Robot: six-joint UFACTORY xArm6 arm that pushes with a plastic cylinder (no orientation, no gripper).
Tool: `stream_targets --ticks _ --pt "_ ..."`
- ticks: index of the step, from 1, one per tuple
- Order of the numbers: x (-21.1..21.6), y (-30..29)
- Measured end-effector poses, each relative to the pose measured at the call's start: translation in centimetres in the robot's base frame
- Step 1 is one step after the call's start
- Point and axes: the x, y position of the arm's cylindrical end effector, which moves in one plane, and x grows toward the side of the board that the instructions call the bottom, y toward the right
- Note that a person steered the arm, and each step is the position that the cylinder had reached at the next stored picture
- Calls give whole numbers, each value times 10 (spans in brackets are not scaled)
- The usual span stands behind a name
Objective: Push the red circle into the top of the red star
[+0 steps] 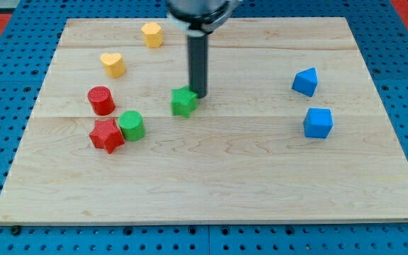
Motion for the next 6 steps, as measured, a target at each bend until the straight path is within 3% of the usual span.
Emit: stream_targets --ticks 1,2,3,5,6 --pt "28 -29" --pt "-10 -53" --pt "-23 -139" --pt "-3 -227" --pt "-6 -161"
